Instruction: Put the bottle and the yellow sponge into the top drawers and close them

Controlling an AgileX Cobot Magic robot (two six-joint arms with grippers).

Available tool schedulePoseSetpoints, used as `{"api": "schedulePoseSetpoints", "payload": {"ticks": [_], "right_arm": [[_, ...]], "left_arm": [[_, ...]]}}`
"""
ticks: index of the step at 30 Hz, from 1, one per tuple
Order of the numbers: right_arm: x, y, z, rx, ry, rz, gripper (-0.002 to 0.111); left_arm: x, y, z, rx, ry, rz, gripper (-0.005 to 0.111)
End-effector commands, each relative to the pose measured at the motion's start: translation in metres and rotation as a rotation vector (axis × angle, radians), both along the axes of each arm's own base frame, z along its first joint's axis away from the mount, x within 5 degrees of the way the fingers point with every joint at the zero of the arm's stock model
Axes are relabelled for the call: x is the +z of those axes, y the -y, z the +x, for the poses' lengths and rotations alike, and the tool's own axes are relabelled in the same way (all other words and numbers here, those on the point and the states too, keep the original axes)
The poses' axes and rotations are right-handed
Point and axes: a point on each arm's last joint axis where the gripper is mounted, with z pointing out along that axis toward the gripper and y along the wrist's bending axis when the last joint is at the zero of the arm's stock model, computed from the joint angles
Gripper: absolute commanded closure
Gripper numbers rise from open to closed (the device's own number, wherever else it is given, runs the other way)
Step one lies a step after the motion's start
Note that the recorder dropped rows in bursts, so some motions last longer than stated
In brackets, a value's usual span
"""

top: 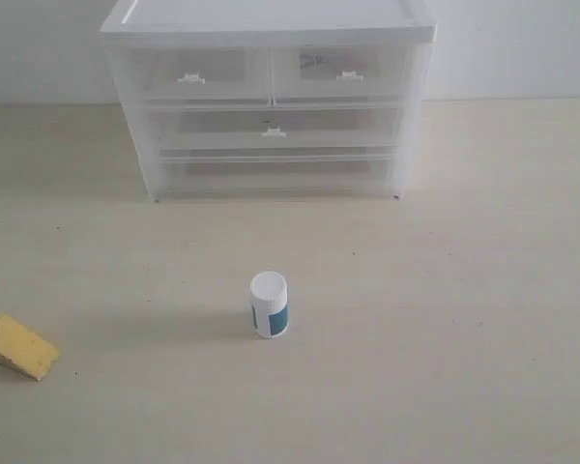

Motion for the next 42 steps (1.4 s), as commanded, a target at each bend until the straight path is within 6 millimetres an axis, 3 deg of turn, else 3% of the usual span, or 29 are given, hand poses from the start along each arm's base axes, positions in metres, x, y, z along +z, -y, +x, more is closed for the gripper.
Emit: {"api": "schedulePoseSetpoints", "payload": {"ticks": [1, 8, 13, 16, 19, 21, 24, 26, 31, 35, 42], "right_arm": [[0.001, 0.000, 0.000, -0.004, 0.013, -0.002, 0.106], [0.001, 0.000, 0.000, -0.004, 0.013, -0.002, 0.106], [0.002, 0.000, 0.000, -0.005, 0.021, -0.002, 0.106], [0.009, 0.002, -0.001, -0.018, 0.098, 0.029, 0.106], [0.025, 0.005, -0.003, -0.034, 0.276, 0.215, 0.106], [0.035, 0.007, -0.007, -0.026, 0.404, 0.311, 0.106], [0.041, -0.001, -0.005, 0.045, 0.296, 0.192, 0.106], [0.041, -0.004, -0.001, 0.089, 0.220, 0.201, 0.106], [0.036, -0.019, 0.015, 0.250, 0.115, 0.119, 0.106], [0.029, -0.031, 0.028, 0.354, 0.025, 0.080, 0.106], [0.020, -0.045, 0.044, 0.447, -0.047, 0.062, 0.106]], "left_arm": [[-0.001, 0.000, 0.000, 0.003, -0.001, 0.001, 0.103], [0.000, 0.000, 0.000, 0.000, 0.009, -0.015, 0.103], [0.008, 0.001, -0.001, -0.057, 0.143, -0.300, 0.103], [0.030, 0.006, -0.008, -0.154, 0.396, -0.320, 0.103], [0.057, 0.011, -0.023, -0.247, 0.669, -0.253, 0.103], [0.080, 0.011, -0.024, -0.204, 0.670, -0.162, 0.103], [0.104, 0.006, 0.005, -0.140, 0.425, -0.165, 0.103], [0.099, 0.005, 0.039, -0.168, 0.241, -0.226, 0.103], [0.053, 0.028, 0.117, -0.541, -0.069, -0.343, 0.103], [0.026, 0.038, 0.157, -0.762, -0.091, -0.494, 0.101], [-0.025, 0.075, 0.222, -0.928, -0.325, -0.695, 0.063]]}}
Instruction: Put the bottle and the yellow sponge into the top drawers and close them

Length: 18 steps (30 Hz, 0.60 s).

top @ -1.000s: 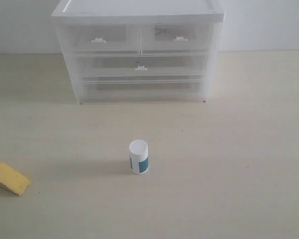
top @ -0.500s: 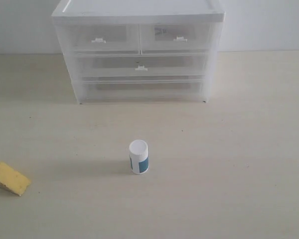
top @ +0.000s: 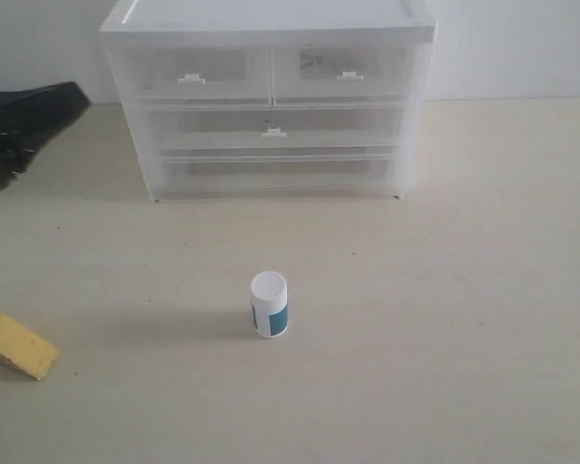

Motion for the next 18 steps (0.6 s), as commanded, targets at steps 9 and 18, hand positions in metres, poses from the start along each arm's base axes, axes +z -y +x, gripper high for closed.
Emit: {"api": "schedulePoseSetpoints", "payload": {"ticks": [9, 18], "right_arm": [[-0.012, -0.012, 0.019, 0.068, -0.082, -0.043, 0.106], [-0.013, -0.013, 0.020, 0.071, -0.084, -0.042, 0.106]], "left_arm": [[-0.030, 0.044, 0.095, -0.173, -0.279, -0.343, 0.058], [-0.040, 0.045, 0.130, -0.152, -0.346, -0.441, 0.058]]}}
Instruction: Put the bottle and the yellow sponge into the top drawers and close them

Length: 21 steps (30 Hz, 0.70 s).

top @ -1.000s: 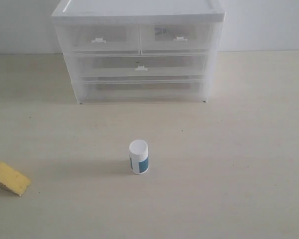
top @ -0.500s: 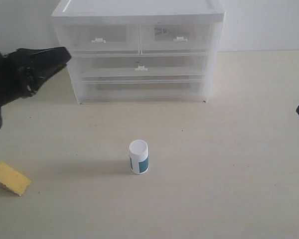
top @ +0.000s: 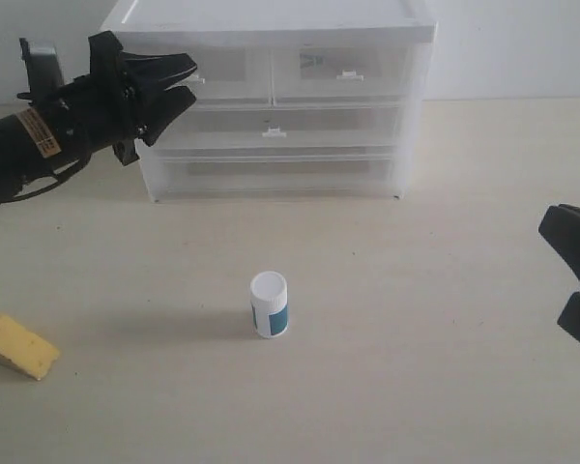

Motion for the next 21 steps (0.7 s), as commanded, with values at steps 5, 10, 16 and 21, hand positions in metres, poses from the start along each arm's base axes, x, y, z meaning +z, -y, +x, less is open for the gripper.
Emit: {"api": "schedulePoseSetpoints", "payload": {"ticks": [5, 10, 16, 21], "right_arm": [[0.003, -0.001, 0.000, 0.013, 0.025, -0.006, 0.106], [0.003, -0.001, 0.000, 0.013, 0.025, -0.006, 0.106], [0.003, -0.001, 0.000, 0.013, 0.025, -0.006, 0.106], [0.003, -0.001, 0.000, 0.014, 0.026, -0.005, 0.106]], "left_arm": [[-0.009, 0.001, 0.017, 0.029, -0.068, -0.009, 0.062], [-0.015, 0.005, 0.013, -0.034, -0.080, 0.019, 0.063], [-0.011, -0.001, 0.020, 0.059, -0.082, -0.048, 0.064], [-0.009, -0.004, 0.023, 0.103, -0.075, -0.076, 0.069]]}}
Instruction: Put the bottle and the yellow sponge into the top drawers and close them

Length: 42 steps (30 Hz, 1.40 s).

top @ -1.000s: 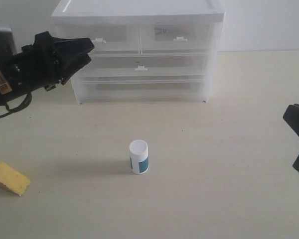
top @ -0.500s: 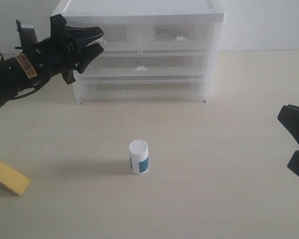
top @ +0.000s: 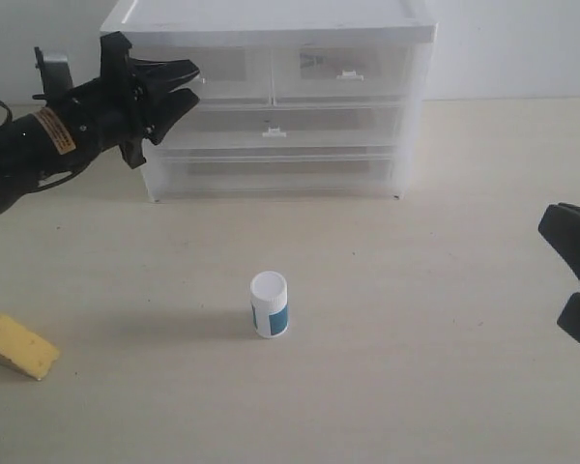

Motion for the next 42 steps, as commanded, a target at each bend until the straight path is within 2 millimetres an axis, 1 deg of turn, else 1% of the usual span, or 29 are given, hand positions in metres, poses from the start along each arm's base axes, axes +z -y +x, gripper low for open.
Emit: {"api": "schedulePoseSetpoints", "payload": {"ticks": [1, 6, 7, 10, 12, 14, 15, 19, 21, 23, 26, 29, 36, 39, 42], "right_arm": [[0.003, -0.001, 0.000, 0.010, 0.020, 0.000, 0.106], [0.003, -0.001, 0.000, 0.012, 0.026, 0.003, 0.106], [0.003, -0.001, 0.000, 0.012, 0.026, 0.003, 0.106], [0.003, -0.001, 0.000, 0.015, 0.037, -0.017, 0.106], [0.004, -0.001, 0.000, 0.017, 0.043, -0.023, 0.106], [0.004, -0.001, 0.000, 0.018, 0.044, -0.025, 0.106], [0.004, -0.001, 0.000, 0.018, 0.044, -0.025, 0.106], [0.004, -0.001, 0.000, 0.018, 0.046, -0.024, 0.106], [0.004, -0.001, 0.000, 0.018, 0.046, -0.024, 0.106], [0.004, -0.001, 0.000, 0.018, 0.046, -0.024, 0.106], [0.004, -0.001, 0.000, 0.018, 0.046, -0.024, 0.106], [0.004, -0.001, 0.000, 0.018, 0.046, -0.024, 0.106], [0.004, -0.001, 0.000, 0.018, 0.046, -0.024, 0.106], [0.004, -0.001, 0.000, 0.018, 0.046, -0.024, 0.106], [0.003, -0.002, 0.000, 0.025, 0.041, -0.022, 0.106]], "left_arm": [[0.004, -0.002, 0.004, 0.052, 0.005, -0.042, 0.072], [0.005, -0.002, 0.004, 0.041, 0.013, -0.044, 0.099], [0.006, -0.001, 0.003, 0.034, 0.030, -0.043, 0.103], [0.007, 0.001, -0.001, -0.002, 0.083, -0.022, 0.103], [0.006, 0.003, -0.009, -0.022, 0.085, 0.005, 0.103], [0.006, 0.006, -0.027, -0.038, 0.105, 0.062, 0.103], [0.004, 0.007, -0.039, -0.046, 0.107, 0.092, 0.103], [0.008, 0.011, -0.101, -0.057, 0.149, 0.212, 0.103], [0.017, 0.013, -0.130, -0.077, 0.191, 0.252, 0.103], [0.021, 0.012, -0.155, -0.090, 0.209, 0.274, 0.103], [0.029, 0.008, -0.179, -0.083, 0.262, 0.304, 0.103], [0.035, 0.006, -0.188, -0.070, 0.313, 0.328, 0.103], [0.028, 0.002, -0.185, -0.036, 0.240, 0.406, 0.103], [0.028, 0.002, -0.186, -0.043, 0.238, 0.412, 0.103], [0.041, 0.008, -0.193, -0.101, 0.424, 0.398, 0.103]]}}
